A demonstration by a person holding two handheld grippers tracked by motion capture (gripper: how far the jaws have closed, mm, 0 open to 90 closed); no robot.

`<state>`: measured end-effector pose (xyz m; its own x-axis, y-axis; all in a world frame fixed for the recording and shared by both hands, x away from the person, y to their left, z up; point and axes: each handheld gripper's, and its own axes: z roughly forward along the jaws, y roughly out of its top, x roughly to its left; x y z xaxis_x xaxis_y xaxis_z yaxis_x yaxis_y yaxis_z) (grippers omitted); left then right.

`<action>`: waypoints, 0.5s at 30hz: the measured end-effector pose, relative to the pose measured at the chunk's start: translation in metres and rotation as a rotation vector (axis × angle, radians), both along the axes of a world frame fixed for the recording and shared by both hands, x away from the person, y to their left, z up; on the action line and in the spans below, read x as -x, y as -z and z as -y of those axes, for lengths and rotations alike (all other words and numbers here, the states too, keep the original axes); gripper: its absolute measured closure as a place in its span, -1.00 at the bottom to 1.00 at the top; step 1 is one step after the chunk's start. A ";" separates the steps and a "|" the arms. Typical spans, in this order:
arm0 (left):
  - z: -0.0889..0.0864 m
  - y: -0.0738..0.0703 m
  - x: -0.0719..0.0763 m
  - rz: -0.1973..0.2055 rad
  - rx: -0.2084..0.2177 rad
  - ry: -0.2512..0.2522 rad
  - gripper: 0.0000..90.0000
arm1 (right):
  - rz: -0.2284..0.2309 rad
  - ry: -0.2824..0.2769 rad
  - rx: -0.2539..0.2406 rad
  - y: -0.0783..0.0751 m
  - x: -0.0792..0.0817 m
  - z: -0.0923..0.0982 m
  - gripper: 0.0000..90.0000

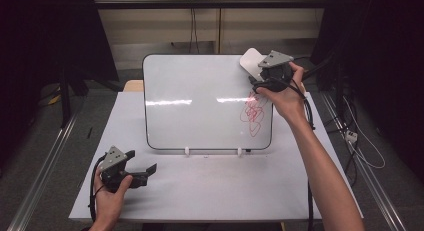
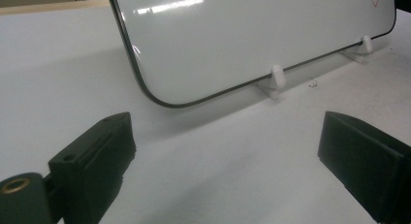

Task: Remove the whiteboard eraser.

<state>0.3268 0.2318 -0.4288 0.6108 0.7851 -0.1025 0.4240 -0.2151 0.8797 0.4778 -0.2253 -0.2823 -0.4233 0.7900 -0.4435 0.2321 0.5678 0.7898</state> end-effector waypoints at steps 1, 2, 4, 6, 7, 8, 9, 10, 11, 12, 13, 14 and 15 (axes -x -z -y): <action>0.000 0.000 0.000 0.000 0.002 -0.001 -0.86 | -0.002 0.001 0.003 0.000 -0.001 -0.001 -0.51; 0.000 0.000 0.000 0.001 0.001 -0.001 -0.86 | -0.005 0.000 0.012 -0.002 -0.003 -0.003 -0.51; -0.001 -0.001 0.000 0.002 -0.001 -0.002 -0.86 | -0.007 0.004 0.025 -0.003 -0.004 -0.005 -0.49; -0.001 0.000 0.000 0.001 0.001 -0.003 -0.86 | -0.009 0.010 0.028 -0.003 -0.005 -0.006 -0.48; -0.001 0.000 0.000 0.001 0.003 -0.004 -0.86 | -0.010 0.007 0.034 -0.004 -0.006 -0.007 -0.47; -0.001 -0.001 0.001 0.003 0.001 -0.003 -0.86 | -0.009 0.011 0.034 -0.004 -0.006 -0.008 -0.43; -0.001 -0.001 0.001 0.003 0.006 -0.005 -0.86 | -0.004 0.018 0.044 -0.003 -0.007 -0.008 -0.38; -0.001 -0.001 0.001 0.004 0.007 -0.004 -0.86 | -0.001 0.023 0.052 -0.003 -0.007 -0.008 -0.37; -0.001 -0.001 0.001 0.005 0.006 -0.004 -0.86 | -0.005 0.025 0.049 -0.003 -0.008 -0.007 -0.36; -0.002 -0.001 0.001 0.005 0.006 -0.003 -0.86 | -0.006 0.023 0.051 -0.003 -0.008 -0.007 -0.36; -0.002 -0.001 0.001 0.004 0.006 -0.003 -0.86 | -0.007 0.022 0.052 -0.003 -0.009 -0.007 -0.36; -0.002 -0.001 0.001 0.003 0.007 -0.003 -0.86 | -0.010 0.024 0.061 -0.003 -0.009 -0.008 -0.35; -0.002 -0.001 0.001 0.002 0.008 -0.001 -0.86 | -0.010 0.024 0.061 -0.003 -0.009 -0.008 -0.35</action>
